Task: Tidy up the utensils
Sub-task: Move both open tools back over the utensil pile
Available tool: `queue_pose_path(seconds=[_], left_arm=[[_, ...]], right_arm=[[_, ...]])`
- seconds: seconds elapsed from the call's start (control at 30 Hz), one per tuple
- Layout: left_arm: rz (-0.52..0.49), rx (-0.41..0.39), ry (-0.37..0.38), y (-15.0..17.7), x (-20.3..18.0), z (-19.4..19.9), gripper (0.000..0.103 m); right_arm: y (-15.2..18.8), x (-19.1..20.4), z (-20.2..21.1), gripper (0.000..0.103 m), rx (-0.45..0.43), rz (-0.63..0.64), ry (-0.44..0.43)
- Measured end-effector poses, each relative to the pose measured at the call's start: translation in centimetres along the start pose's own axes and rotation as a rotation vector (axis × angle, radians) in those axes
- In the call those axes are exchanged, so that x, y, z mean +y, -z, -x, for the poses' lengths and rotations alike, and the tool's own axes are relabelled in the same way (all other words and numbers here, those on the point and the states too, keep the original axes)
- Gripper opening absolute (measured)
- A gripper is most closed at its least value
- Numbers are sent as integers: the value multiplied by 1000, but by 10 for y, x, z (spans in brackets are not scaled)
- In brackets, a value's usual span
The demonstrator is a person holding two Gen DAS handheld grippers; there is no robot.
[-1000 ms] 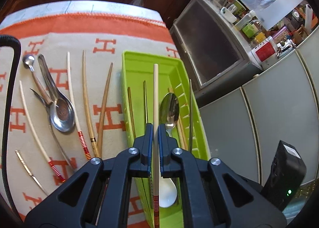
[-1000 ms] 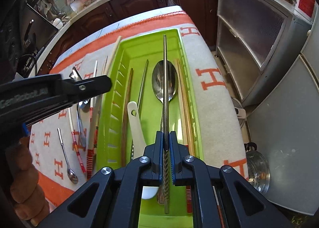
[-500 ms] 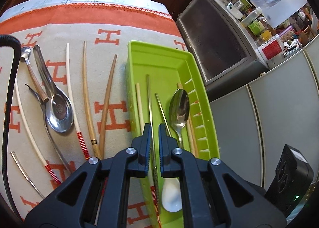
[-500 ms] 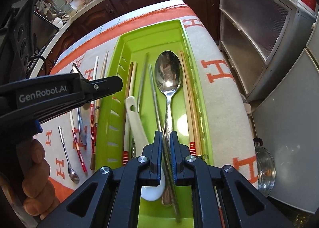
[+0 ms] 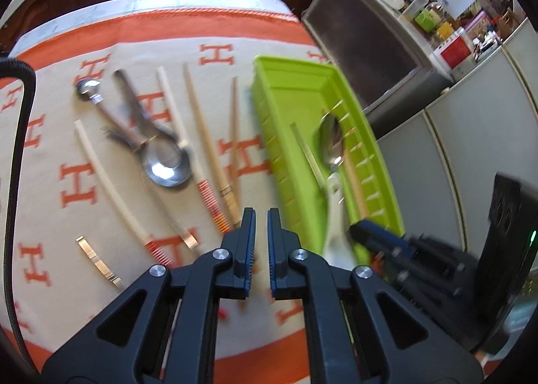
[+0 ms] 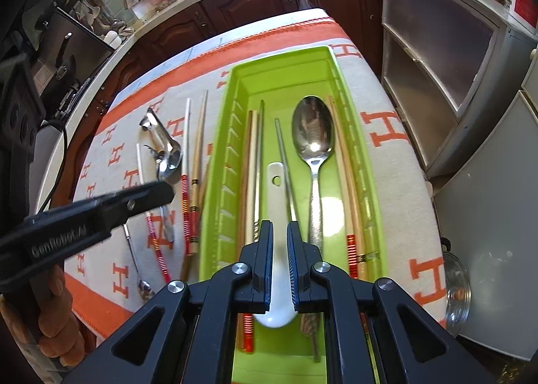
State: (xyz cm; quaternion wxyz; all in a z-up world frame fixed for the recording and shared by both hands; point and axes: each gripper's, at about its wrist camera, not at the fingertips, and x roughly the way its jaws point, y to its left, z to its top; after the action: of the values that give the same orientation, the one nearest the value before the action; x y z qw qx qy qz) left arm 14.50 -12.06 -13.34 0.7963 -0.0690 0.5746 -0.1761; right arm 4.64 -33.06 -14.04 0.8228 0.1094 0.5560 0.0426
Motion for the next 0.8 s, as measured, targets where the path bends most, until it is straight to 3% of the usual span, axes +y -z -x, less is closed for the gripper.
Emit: queue_pose_path(seconds=[0.4,0.8], left_arm=[[18,11,-118,40,70,43,4],[183,75,-77,72,126,27,4]], right_arm=[[7,63,12,16,-7,118,-84],[17,143,-27,16,79,282,-175]])
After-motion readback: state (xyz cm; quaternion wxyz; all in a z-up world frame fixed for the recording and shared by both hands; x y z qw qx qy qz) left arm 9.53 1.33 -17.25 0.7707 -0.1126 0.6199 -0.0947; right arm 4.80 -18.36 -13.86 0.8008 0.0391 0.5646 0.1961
